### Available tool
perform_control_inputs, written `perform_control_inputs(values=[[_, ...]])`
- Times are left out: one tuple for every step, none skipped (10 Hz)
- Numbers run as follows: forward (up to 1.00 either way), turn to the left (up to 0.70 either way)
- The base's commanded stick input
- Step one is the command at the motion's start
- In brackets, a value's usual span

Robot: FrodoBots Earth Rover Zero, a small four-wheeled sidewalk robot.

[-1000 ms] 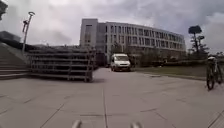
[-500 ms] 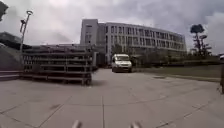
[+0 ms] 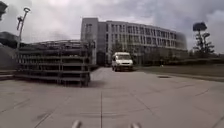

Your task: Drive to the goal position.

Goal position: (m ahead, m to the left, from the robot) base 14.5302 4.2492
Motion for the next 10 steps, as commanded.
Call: perform_control_inputs(values=[[0.85,0.0],[0.85,0.0],[0.85,0.0],[0.85,0.0],[0.85,0.0],[0.85,0.0],[0.85,0.0],[0.85,0.0],[0.85,0.0],[0.85,0.0]])
